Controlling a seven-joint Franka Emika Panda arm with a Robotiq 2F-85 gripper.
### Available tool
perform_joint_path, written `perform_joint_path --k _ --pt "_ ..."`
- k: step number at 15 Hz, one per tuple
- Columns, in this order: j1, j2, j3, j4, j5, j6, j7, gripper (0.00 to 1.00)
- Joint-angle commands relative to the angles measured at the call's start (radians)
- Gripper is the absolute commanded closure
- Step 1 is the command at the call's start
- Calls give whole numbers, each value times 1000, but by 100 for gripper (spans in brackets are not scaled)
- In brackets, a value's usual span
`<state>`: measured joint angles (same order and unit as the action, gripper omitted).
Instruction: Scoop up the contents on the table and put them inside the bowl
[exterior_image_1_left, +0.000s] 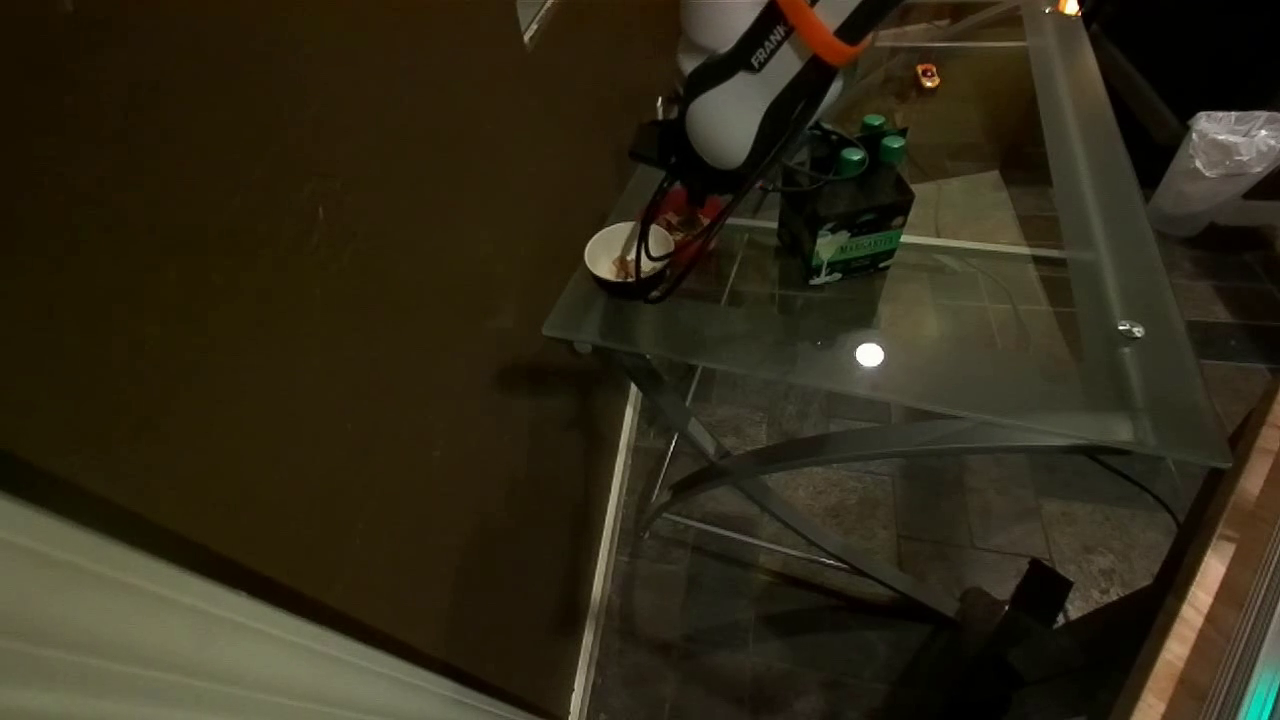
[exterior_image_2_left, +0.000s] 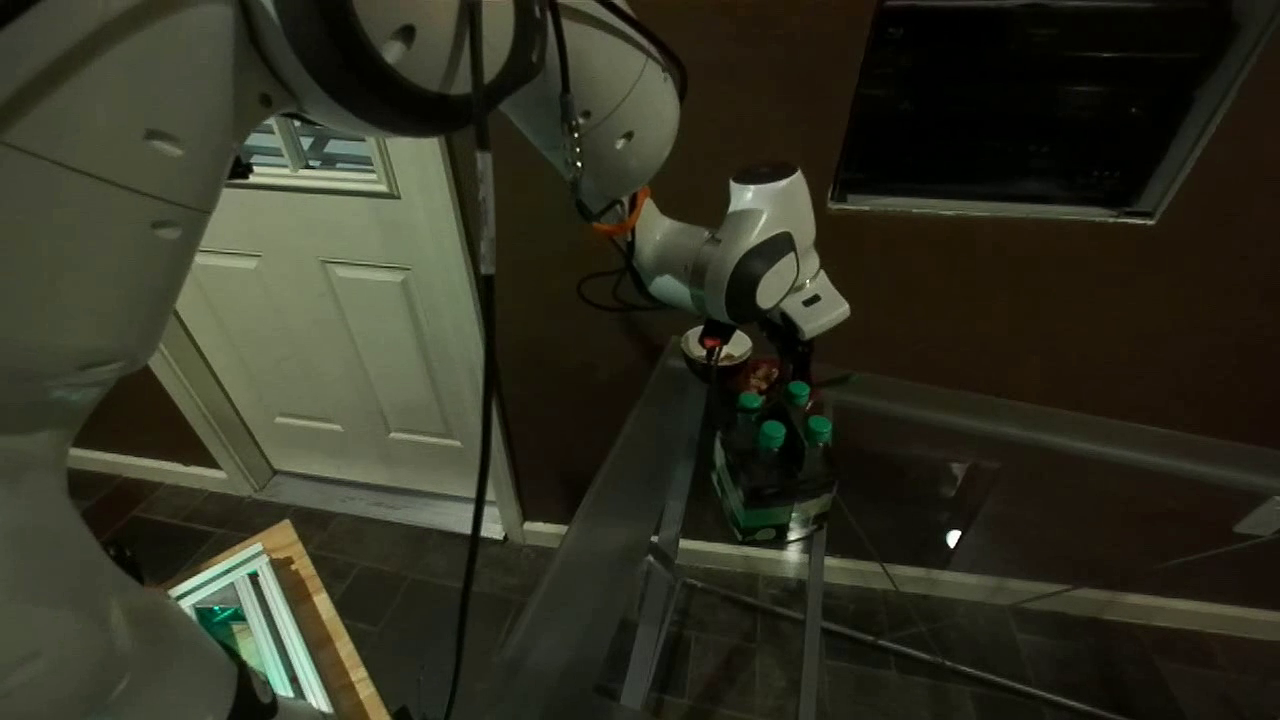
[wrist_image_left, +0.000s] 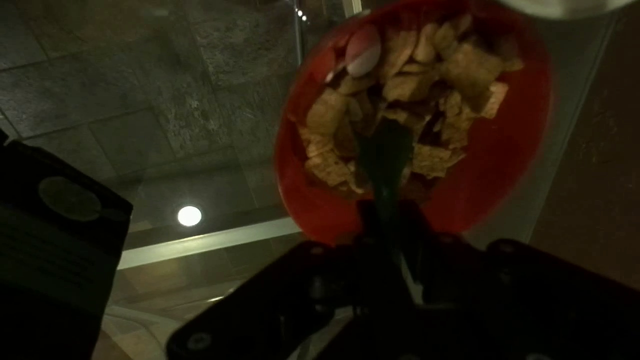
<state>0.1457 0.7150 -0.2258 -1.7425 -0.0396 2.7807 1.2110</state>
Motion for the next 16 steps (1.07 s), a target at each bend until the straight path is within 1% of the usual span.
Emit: perform_joint_path --k 1,6,16 --pt "-70 -14 81 9 94 -45 -78 96" --pt "-123 -14 134 32 180 -89 -138 96" --pt "-169 -26 164 62 265 -151 -201 96"
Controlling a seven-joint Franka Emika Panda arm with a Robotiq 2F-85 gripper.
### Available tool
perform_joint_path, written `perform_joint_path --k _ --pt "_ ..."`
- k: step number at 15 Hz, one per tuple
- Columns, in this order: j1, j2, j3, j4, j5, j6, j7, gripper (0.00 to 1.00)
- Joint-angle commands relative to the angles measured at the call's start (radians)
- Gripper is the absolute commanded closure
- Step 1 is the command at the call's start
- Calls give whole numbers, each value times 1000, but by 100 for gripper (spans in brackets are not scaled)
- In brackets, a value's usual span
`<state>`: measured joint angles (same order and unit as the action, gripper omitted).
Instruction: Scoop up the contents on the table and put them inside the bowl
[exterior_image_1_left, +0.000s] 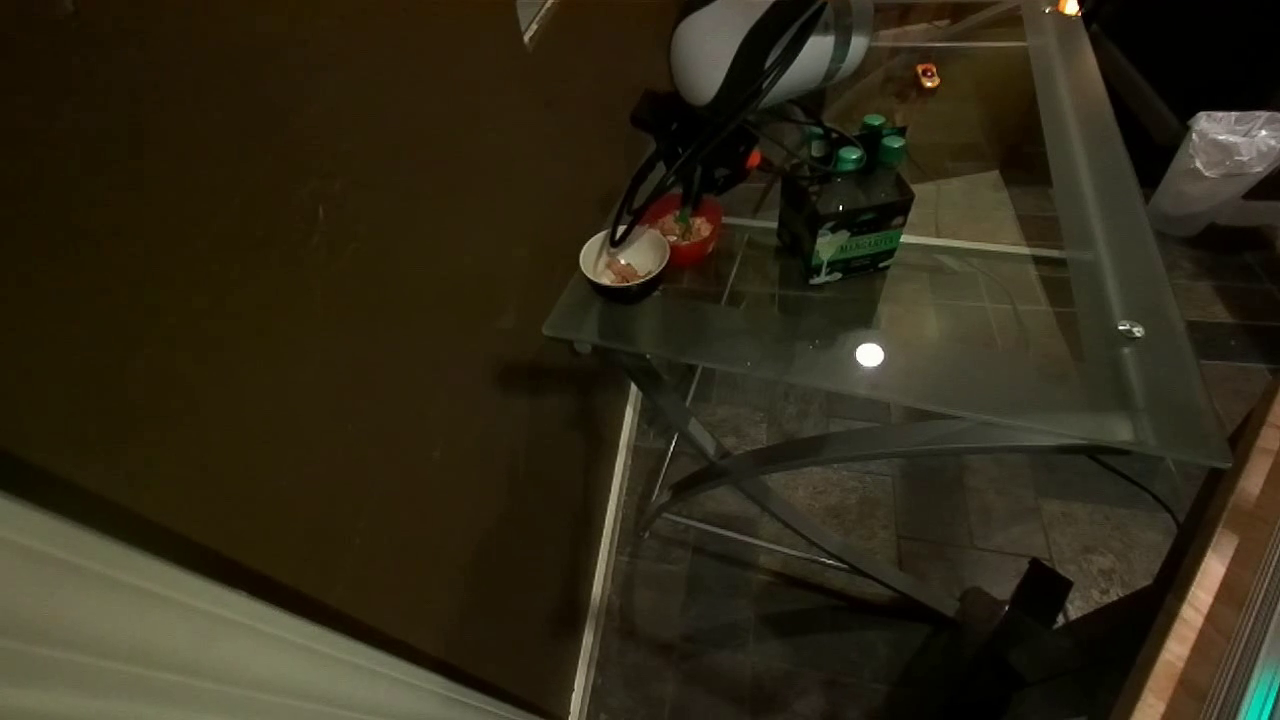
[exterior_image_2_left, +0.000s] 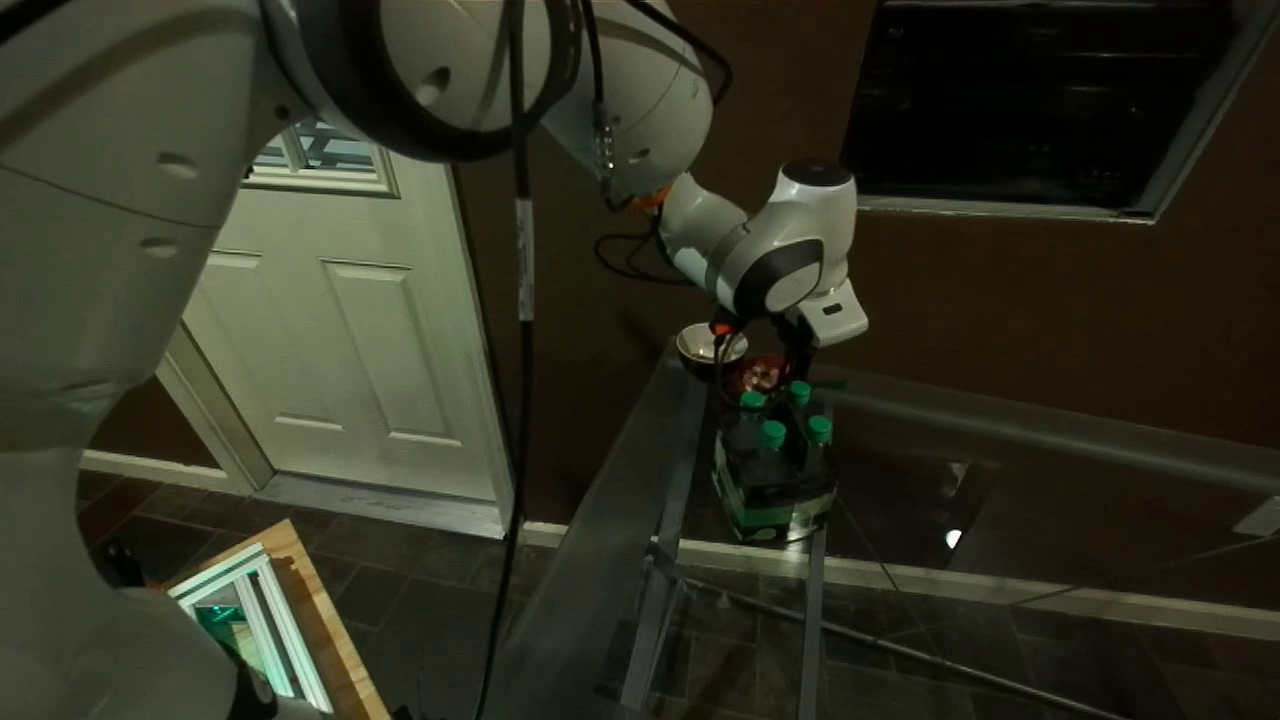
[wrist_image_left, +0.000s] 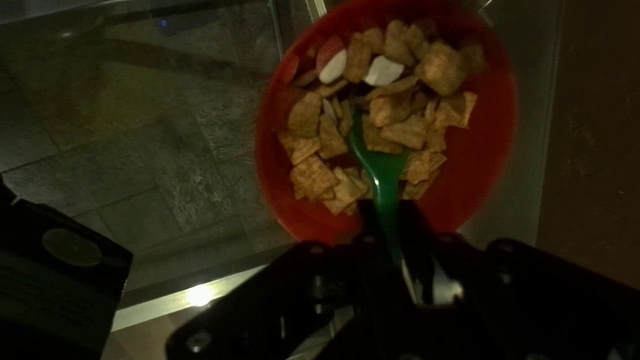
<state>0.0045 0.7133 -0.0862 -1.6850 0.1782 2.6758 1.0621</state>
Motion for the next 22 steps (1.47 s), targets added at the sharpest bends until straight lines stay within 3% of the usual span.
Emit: perform_joint_path --k 1,13,22 --pt "-31 -29 25 4 53 -54 -60 96" --pt "-63 -97 32 -23 98 -91 -132 96" --pt "-49 -177 45 -93 104 -84 -183 96"
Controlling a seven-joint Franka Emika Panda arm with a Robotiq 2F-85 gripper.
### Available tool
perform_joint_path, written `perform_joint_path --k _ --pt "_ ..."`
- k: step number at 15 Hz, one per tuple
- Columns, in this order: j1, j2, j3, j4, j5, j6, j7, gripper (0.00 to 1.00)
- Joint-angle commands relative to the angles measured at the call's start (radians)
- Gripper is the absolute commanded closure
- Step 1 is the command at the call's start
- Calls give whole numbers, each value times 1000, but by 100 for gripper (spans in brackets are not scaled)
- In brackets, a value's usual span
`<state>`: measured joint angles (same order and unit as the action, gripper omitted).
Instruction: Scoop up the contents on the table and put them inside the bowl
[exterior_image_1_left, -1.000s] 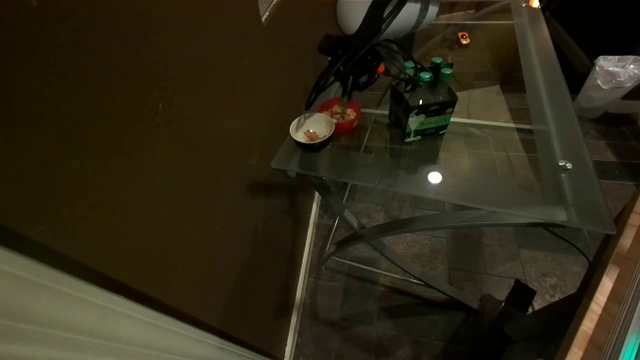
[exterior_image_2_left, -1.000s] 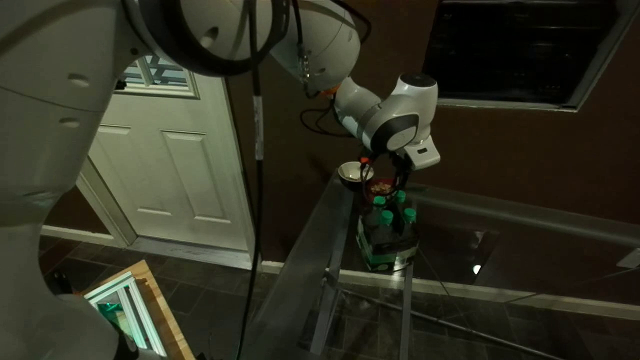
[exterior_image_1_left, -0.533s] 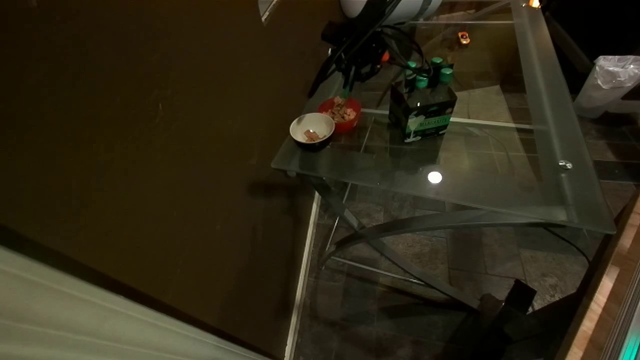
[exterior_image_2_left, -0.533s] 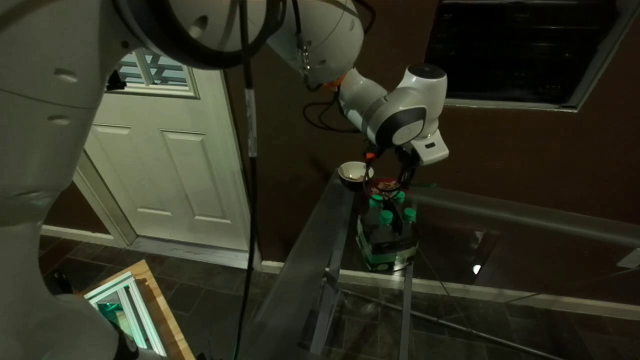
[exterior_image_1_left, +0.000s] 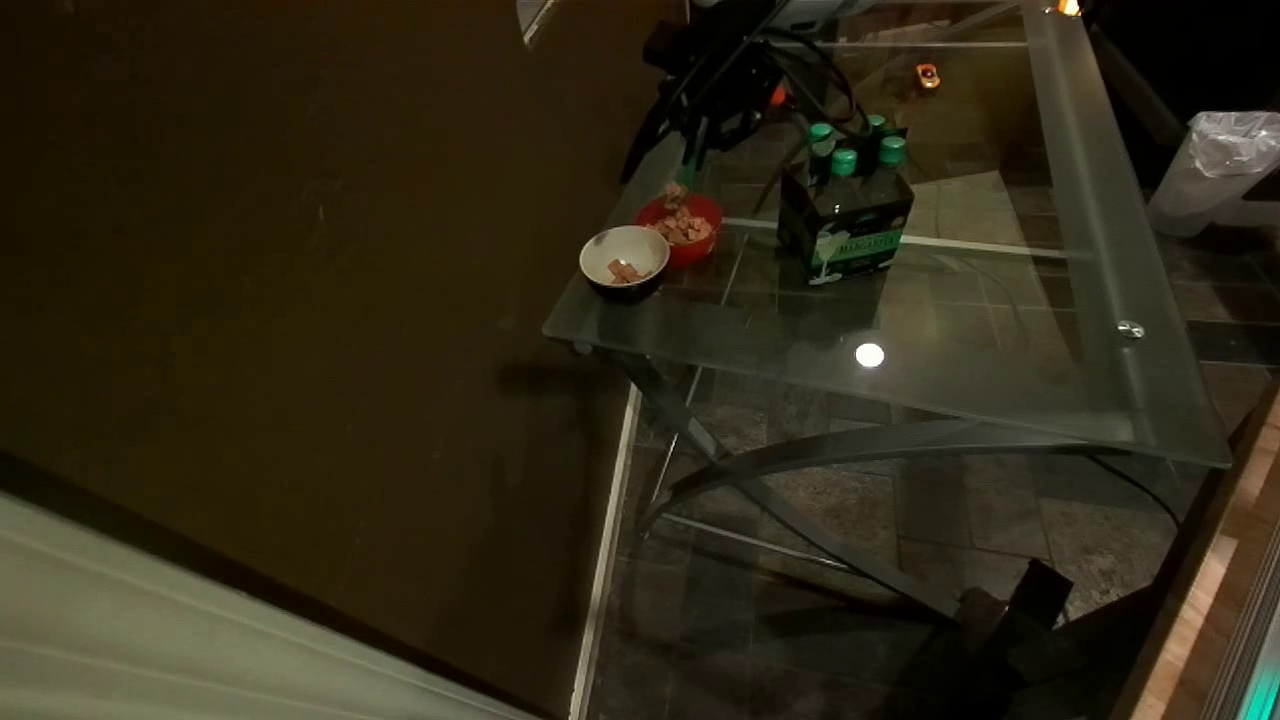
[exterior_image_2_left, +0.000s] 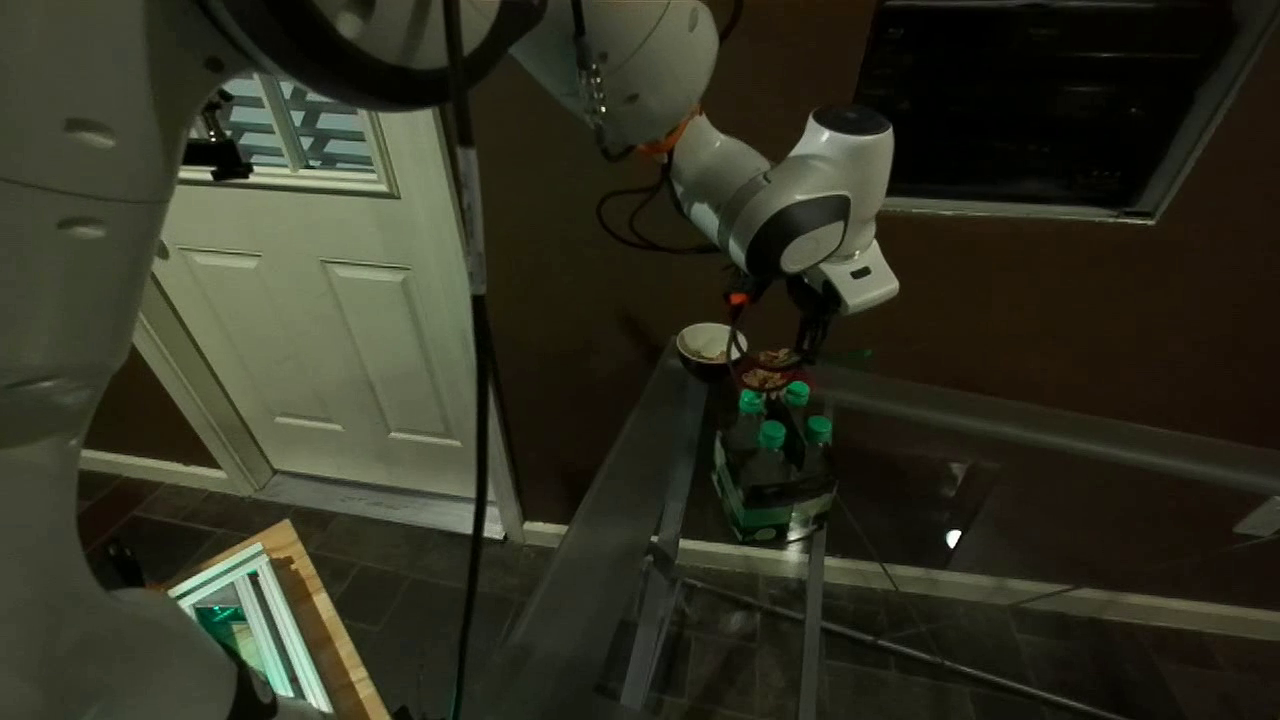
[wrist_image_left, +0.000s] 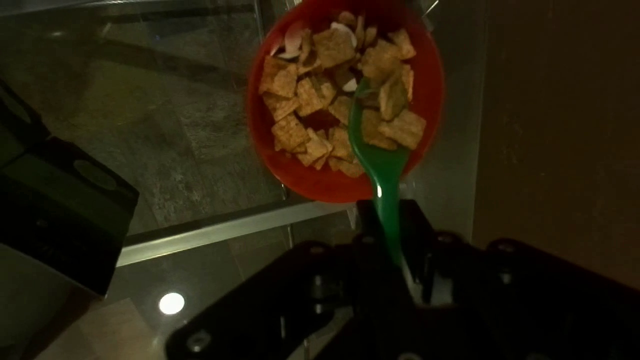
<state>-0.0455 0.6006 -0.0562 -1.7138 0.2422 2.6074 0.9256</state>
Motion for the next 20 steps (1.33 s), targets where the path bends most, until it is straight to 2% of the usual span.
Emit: perform_joint_path --k 1,6,12,16,20 --pt "3 -73 20 -72 41 -12 -51 96" --pt "33 -85 31 -80 41 -6 -34 96" --pt "107 -79 10 -92 2 24 7 96" --pt "177 -82 -40 -135 -47 99 50 96" --pt "251 -73 -100 -184 -102 248 74 96"
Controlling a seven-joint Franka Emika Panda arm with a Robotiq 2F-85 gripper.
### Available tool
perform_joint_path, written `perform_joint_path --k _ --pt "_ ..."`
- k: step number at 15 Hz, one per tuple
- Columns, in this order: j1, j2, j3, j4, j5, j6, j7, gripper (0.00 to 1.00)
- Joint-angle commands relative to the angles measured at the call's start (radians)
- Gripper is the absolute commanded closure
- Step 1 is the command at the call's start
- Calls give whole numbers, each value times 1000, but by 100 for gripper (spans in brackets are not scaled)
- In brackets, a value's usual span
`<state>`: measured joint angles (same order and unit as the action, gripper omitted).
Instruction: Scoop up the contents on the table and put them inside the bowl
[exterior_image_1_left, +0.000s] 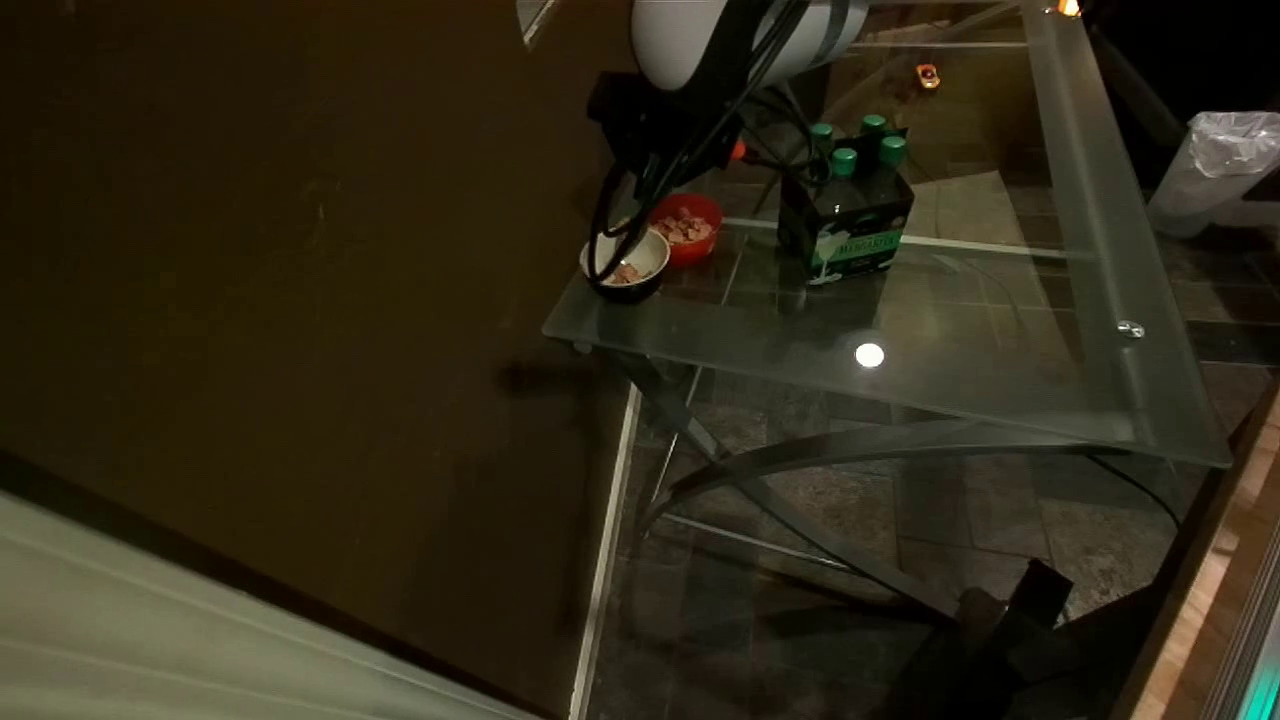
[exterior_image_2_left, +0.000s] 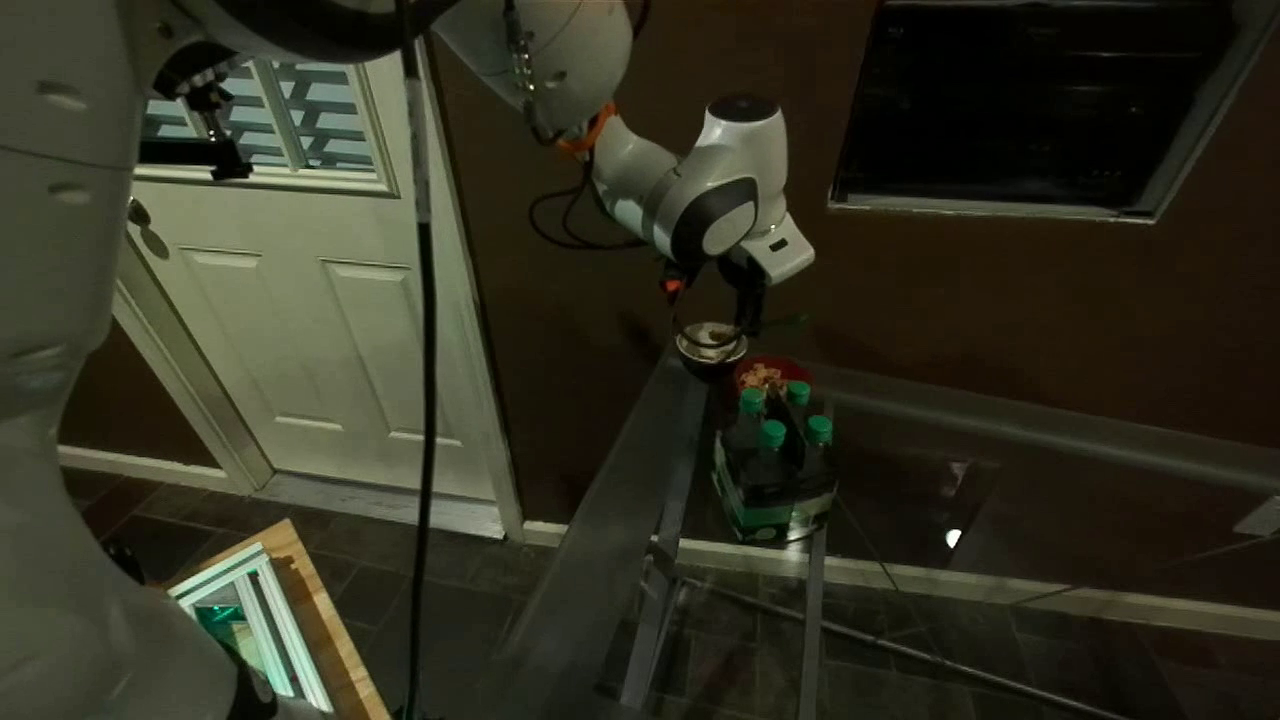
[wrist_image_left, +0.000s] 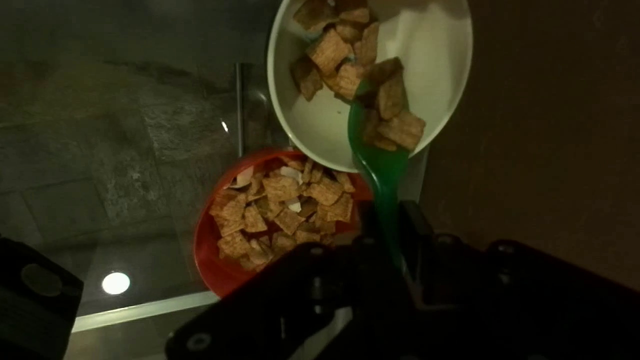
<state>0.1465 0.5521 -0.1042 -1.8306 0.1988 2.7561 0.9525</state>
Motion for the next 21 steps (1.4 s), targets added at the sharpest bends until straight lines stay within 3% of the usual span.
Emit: perform_joint_path --k 1,8,16,19,21 --pt "79 -23 -69 -79 -72 131 54 96" --pt "270 -4 -246 -176 -163 357 69 96" --pt "561 56 -510 -291 -132 609 34 96" --pt "635 75 -575 -312 -109 647 34 96" --pt "646 46 -585 -316 -101 607 45 96"
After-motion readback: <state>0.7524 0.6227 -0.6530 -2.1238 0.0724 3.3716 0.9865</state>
